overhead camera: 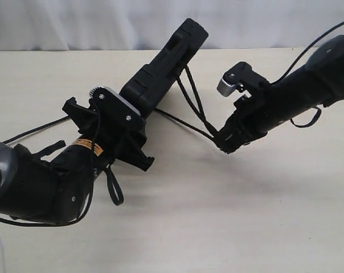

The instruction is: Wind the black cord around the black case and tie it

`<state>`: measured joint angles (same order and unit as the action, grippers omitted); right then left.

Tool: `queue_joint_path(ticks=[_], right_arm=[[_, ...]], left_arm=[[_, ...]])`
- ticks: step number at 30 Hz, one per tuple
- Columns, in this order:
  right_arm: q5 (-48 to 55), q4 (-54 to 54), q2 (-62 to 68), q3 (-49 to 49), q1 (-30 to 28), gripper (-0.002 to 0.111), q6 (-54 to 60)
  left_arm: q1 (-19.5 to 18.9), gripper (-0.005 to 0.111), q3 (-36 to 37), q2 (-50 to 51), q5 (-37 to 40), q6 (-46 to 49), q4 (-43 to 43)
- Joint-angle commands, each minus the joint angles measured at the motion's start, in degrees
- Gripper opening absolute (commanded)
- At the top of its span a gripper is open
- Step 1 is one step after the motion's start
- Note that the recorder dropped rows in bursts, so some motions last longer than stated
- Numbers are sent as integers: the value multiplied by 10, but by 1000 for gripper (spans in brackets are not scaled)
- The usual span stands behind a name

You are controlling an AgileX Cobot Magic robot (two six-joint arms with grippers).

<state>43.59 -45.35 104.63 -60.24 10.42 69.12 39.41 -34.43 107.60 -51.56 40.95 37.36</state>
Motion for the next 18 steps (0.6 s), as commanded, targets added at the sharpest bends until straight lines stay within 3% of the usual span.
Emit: queue_joint_path(ticks=[1,3,5,9,13,15,18], right_arm=[[61,36,24,-56,-3,4,-51],[66,39,25,-80,-3,4,-54],[-9,22,25,-81,-3,4,-54],[-42,-36,25,-81,-3,4,-48],[-2,-32,23,-81,-3,4,-53],[-2,-26,14,-81,-3,4,-72],[0,-14,-12,-80,-3,4,-88]], left_arm=[[3,0,-4,-6,-9,3,-36],[3,0,-4,-6,5,14,-67],[3,0,-4,-6,42,41,-117],[3,2,-4,-6,59,73,-131],[3,54,-4,-6,60,101,-77],[6,68,-4,-7,63,101,-71],[34,71,-4,-32,70,140,16]])
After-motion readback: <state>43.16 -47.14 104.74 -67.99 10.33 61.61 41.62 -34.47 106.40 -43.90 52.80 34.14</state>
